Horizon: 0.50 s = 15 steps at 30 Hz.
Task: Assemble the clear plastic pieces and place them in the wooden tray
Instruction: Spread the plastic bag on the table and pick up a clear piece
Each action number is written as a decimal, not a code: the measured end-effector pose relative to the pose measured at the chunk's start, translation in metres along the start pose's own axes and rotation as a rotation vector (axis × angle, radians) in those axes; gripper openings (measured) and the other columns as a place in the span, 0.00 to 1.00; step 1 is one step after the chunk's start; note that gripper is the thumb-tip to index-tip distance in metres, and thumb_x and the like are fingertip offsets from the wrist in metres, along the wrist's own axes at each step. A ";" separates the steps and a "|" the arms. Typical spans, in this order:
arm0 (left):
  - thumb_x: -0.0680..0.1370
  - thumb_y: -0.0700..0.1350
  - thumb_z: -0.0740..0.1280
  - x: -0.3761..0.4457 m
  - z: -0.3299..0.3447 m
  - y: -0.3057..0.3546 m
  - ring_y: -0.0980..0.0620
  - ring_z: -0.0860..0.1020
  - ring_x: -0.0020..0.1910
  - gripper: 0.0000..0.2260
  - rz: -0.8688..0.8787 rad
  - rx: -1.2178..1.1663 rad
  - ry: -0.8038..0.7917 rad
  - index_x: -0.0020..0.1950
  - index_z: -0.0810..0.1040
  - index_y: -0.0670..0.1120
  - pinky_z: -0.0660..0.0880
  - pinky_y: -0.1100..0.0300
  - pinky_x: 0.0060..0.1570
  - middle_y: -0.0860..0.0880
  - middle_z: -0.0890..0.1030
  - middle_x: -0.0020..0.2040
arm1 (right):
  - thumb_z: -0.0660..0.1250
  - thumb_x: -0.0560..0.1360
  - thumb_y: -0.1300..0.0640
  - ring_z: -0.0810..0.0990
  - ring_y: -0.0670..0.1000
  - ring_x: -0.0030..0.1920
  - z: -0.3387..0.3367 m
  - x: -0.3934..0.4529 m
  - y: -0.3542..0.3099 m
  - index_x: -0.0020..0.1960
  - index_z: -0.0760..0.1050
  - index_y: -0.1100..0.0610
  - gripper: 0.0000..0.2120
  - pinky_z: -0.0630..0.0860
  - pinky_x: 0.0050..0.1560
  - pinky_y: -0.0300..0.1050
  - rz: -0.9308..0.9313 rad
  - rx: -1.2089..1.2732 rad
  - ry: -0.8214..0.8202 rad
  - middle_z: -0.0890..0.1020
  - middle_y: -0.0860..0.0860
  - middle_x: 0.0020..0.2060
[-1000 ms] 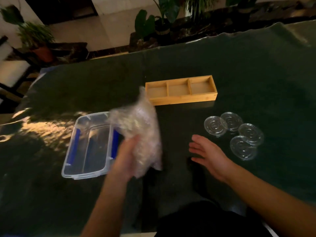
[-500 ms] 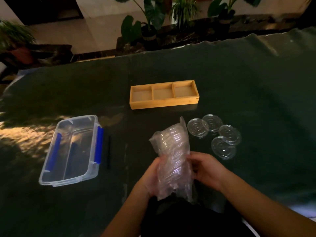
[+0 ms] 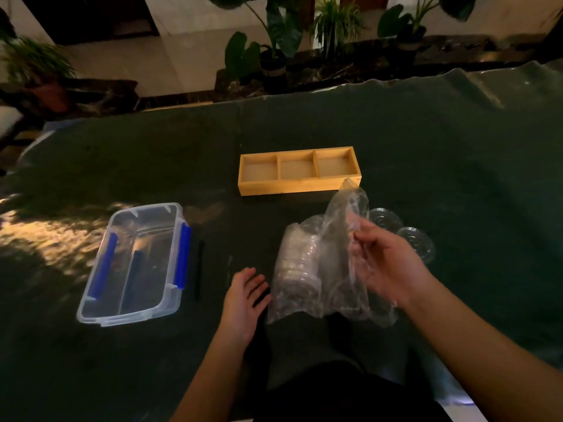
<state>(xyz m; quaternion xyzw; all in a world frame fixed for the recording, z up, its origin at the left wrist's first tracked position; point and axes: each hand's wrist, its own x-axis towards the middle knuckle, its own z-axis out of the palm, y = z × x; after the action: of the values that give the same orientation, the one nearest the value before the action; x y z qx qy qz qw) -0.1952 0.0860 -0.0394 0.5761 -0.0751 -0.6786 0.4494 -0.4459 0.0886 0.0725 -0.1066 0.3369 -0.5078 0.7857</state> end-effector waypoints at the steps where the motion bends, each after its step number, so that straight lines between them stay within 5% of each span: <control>1: 0.80 0.52 0.65 -0.003 0.001 0.002 0.48 0.78 0.56 0.09 0.023 0.040 0.012 0.57 0.77 0.51 0.75 0.47 0.57 0.46 0.79 0.58 | 0.60 0.76 0.66 0.82 0.46 0.32 0.005 -0.001 -0.002 0.64 0.78 0.59 0.19 0.80 0.32 0.39 0.002 -0.011 0.000 0.84 0.54 0.38; 6: 0.78 0.50 0.69 -0.020 0.017 0.001 0.54 0.81 0.49 0.07 0.287 0.430 0.108 0.56 0.79 0.52 0.75 0.59 0.44 0.50 0.82 0.54 | 0.66 0.71 0.63 0.78 0.44 0.32 0.024 -0.008 -0.004 0.53 0.85 0.55 0.14 0.74 0.30 0.33 -0.006 -0.038 0.009 0.80 0.50 0.35; 9: 0.78 0.51 0.68 -0.045 0.032 0.010 0.57 0.84 0.42 0.04 0.390 0.419 0.053 0.49 0.83 0.56 0.77 0.60 0.41 0.51 0.85 0.48 | 0.68 0.71 0.61 0.79 0.44 0.33 0.033 -0.010 -0.002 0.54 0.85 0.55 0.14 0.73 0.32 0.34 -0.012 -0.054 -0.035 0.81 0.50 0.36; 15: 0.60 0.78 0.64 -0.096 0.066 0.046 0.51 0.83 0.48 0.30 0.479 0.392 -0.127 0.48 0.81 0.57 0.78 0.50 0.49 0.49 0.84 0.48 | 0.65 0.72 0.65 0.80 0.46 0.37 0.048 -0.013 -0.001 0.65 0.78 0.59 0.21 0.77 0.37 0.38 -0.003 -0.135 -0.161 0.81 0.51 0.40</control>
<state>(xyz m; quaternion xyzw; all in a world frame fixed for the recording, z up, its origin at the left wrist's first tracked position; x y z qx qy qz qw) -0.2334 0.0982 0.0789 0.5744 -0.3660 -0.5606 0.4710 -0.4196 0.0909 0.1145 -0.2004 0.3060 -0.4749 0.8004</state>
